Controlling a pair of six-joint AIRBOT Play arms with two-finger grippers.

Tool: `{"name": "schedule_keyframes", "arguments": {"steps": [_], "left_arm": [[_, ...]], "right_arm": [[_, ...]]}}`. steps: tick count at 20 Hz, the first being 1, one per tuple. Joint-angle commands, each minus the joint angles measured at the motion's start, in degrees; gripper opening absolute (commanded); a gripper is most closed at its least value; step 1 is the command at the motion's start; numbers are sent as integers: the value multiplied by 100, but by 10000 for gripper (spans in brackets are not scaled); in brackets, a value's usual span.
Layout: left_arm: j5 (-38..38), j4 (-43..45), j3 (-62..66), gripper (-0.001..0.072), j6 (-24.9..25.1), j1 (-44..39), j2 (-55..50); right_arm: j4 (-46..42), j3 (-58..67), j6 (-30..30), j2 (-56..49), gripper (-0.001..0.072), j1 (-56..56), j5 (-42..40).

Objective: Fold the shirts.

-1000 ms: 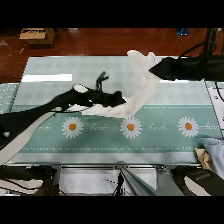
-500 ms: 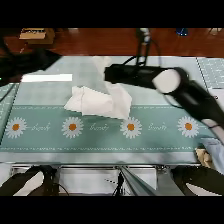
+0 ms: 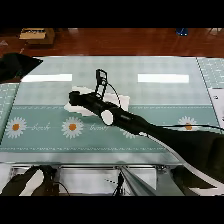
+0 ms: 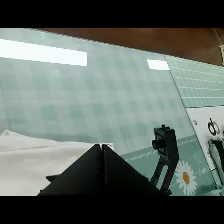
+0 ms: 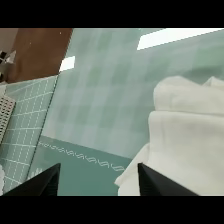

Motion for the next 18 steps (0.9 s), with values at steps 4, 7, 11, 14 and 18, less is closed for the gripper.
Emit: {"name": "schedule_keyframes", "arguments": {"steps": [4,7,11,14,18], "left_arm": [[129,743,-262,19,-9,-31,-28],[129,1252,-262,19,-11,7,-44],[129,1508,-264,19,-13,61,-61],[127,1508,-264,21,-15,66,-76],[125,1508,-264,62,-11,68,-79]], "right_arm": [[-2087,4,-334,1355,543,-1810,3355],[-4297,4,-363,2214,526,-3499,6347],[-3633,-363,-1106,2350,537,-5493,7796],[-1580,-1362,-1386,2312,547,-6024,7034],[166,-2221,-2061,1777,594,-5351,6017]]}}
